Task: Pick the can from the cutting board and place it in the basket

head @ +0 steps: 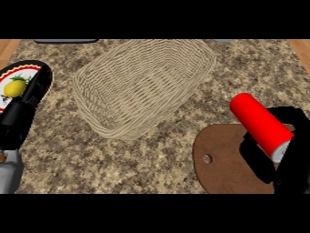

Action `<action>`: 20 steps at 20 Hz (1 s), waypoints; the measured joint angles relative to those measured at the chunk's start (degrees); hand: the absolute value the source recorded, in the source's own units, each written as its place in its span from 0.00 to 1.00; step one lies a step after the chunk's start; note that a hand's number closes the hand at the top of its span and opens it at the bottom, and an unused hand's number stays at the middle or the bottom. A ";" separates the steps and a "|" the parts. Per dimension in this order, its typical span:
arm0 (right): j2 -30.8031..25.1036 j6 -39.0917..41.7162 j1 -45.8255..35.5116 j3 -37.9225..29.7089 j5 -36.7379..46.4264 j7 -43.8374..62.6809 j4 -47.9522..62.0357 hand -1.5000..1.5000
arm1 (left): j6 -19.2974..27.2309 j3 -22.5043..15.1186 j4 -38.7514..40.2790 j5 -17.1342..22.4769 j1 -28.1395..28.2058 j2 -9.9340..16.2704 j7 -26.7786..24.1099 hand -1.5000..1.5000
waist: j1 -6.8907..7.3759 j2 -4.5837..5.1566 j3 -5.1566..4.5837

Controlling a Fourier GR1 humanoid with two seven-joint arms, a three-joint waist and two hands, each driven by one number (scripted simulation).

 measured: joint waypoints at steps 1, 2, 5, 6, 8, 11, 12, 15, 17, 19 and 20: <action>1.15 0.69 -2.28 0.88 1.74 0.15 -1.20 1.00 | 0.15 -0.21 0.14 -0.24 -0.15 -0.22 -0.15 0.50 | 0.23 0.08 -0.01; 2.12 1.35 -5.03 1.52 3.19 0.40 -1.13 1.00 | -0.19 -0.19 -0.27 -0.05 -0.07 -0.12 0.10 0.50 | 0.56 0.15 -0.01; 3.95 4.90 -14.78 1.40 3.24 1.20 -0.41 1.00 | 0.19 -1.06 -0.25 -0.64 -0.56 -1.13 -0.10 0.50 | 1.10 0.35 0.00; 4.31 6.00 -18.09 1.87 2.94 1.84 -0.07 1.00 | 0.10 -1.20 -0.09 -0.78 -0.23 -1.19 -0.50 0.50 | 1.33 0.37 -0.01; 4.80 6.82 -24.71 0.90 0.88 2.87 3.09 1.00 | -0.06 -0.95 -0.07 -0.70 -1.19 -0.94 0.18 0.50 | 1.80 0.46 -0.02; 5.17 7.74 -33.27 -1.20 -3.27 4.16 7.96 1.00 | -0.29 -0.88 1.03 -0.80 -2.68 -0.84 0.19 0.50 | 2.13 0.56 -0.02; 5.24 7.99 -36.10 -2.19 -4.73 4.53 9.81 1.00 | -0.27 -1.03 1.01 -0.88 -2.76 -0.99 0.17 0.50 | 2.34 0.57 -0.02; 5.37 8.03 -43.26 -4.41 -8.40 5.27 17.02 1.00 | -0.45 -1.09 1.53 -0.88 -3.02 -1.12 -0.29 0.50 | 2.92 0.68 -0.04; 5.41 8.14 -47.64 -6.48 -10.83 5.46 21.17 1.00 | -0.58 -0.85 1.54 -0.80 -3.84 -0.88 0.27 0.50 | 3.01 0.68 -0.03; 5.43 7.70 -51.07 -8.47 -12.89 5.48 25.87 1.00 | -0.88 -0.66 2.09 -0.66 -4.35 -0.69 0.18 0.50 | 3.13 0.76 -0.02; 5.44 7.38 -52.82 -9.63 -13.77 5.39 28.43 1.00 | -0.91 -0.66 2.20 -0.70 -4.67 -0.66 0.17 0.50 | 3.22 0.82 -0.02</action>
